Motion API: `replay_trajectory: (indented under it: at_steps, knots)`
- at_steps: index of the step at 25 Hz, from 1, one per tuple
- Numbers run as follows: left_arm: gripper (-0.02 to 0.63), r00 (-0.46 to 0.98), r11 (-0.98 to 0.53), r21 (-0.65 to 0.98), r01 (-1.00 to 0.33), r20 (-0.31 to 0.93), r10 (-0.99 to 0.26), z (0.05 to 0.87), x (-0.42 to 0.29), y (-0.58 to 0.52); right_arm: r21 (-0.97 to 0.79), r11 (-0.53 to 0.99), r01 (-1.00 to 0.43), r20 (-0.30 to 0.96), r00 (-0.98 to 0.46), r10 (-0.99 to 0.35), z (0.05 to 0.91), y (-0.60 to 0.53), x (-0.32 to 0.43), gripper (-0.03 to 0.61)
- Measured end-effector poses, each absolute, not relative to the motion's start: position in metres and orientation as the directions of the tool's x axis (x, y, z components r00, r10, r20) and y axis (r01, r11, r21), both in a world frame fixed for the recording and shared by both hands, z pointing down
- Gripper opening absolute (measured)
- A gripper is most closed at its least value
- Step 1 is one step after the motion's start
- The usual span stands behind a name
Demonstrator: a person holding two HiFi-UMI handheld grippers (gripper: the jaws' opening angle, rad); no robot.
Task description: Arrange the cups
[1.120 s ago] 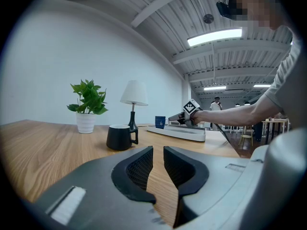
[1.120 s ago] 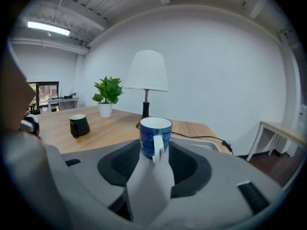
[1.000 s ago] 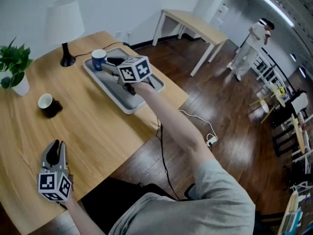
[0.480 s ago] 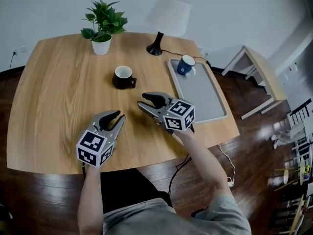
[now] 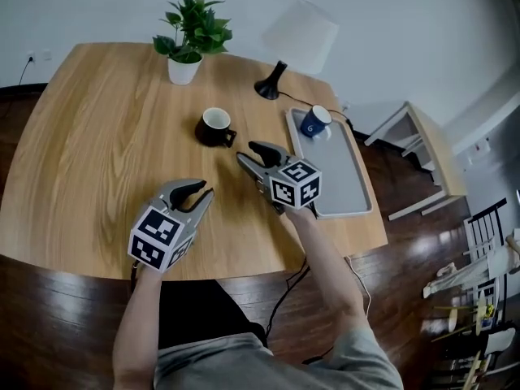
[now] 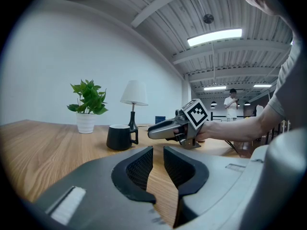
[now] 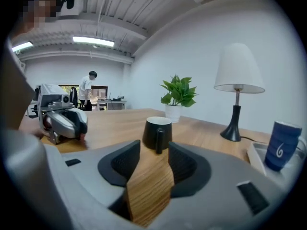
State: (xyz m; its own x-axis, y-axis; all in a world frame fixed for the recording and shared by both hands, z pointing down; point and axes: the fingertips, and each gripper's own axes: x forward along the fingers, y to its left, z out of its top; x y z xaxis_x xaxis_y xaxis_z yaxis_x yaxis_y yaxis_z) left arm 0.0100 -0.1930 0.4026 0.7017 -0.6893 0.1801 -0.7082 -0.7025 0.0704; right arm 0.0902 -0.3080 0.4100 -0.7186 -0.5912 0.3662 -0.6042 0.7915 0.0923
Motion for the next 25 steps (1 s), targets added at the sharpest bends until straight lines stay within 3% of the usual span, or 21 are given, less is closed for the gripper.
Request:
replay_trajectory:
  at_steps: [10,15,25]
  knots:
    - [0.08,0.702,-0.703,0.07,-0.708,0.179,-0.689,0.405,0.011,-0.194,0.167,0.811,-0.561,0.459,-0.684,-0.568,0.426,-0.355,0.053,0.199]
    - [0.08,0.702,-0.703,0.068,-0.708,0.178,-0.69,0.405,0.011,-0.194,0.197,0.825,-0.529,0.475,-0.685,-0.552,0.428,-0.354,0.045,0.106]
    - [0.08,0.705,-0.705,0.071,-0.705,0.178,-0.687,0.404,0.008,-0.194,0.018,0.808,-0.588,0.39,-0.74,-0.548,0.408,-0.337,0.059,0.086]
